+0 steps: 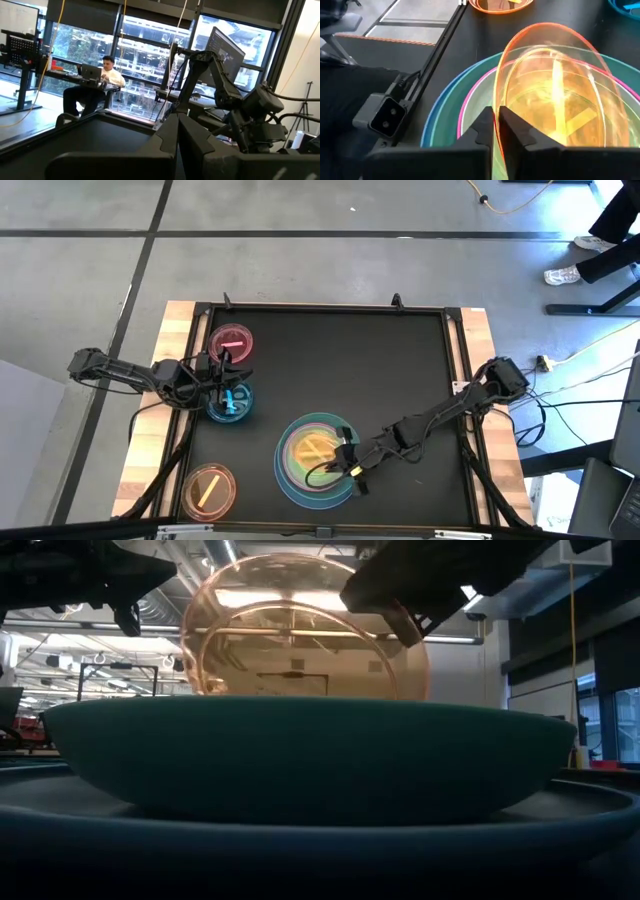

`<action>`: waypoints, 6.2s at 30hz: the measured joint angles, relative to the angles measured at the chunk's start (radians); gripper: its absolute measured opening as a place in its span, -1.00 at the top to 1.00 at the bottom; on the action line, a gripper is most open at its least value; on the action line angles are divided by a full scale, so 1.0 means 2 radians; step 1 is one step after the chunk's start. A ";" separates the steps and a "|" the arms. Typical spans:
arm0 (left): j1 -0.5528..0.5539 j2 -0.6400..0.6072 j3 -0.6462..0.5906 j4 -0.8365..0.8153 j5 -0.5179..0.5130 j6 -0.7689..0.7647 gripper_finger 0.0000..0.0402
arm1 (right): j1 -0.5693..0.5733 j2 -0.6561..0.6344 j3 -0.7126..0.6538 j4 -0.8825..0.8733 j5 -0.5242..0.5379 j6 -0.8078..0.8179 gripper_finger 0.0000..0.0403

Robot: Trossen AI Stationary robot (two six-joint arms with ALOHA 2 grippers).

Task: Stack plastic plates
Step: Stack the top orange plate on top of the light green plate, then stack the dark blue plate on top of the orange plate, then stack the red plate on top of the dark blue plate

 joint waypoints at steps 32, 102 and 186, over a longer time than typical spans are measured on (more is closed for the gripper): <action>-0.077 0.264 0.184 -0.240 0.001 -0.056 0.97 | 0.039 -0.185 -0.172 0.070 0.074 -0.092 0.17; -0.139 0.583 0.345 -0.712 0.058 -0.418 0.33 | 0.016 -0.254 -0.200 0.115 0.114 -0.220 0.17; -0.197 0.701 0.533 -0.404 0.027 -0.119 0.49 | 0.016 -0.253 -0.200 0.111 0.156 -0.232 0.17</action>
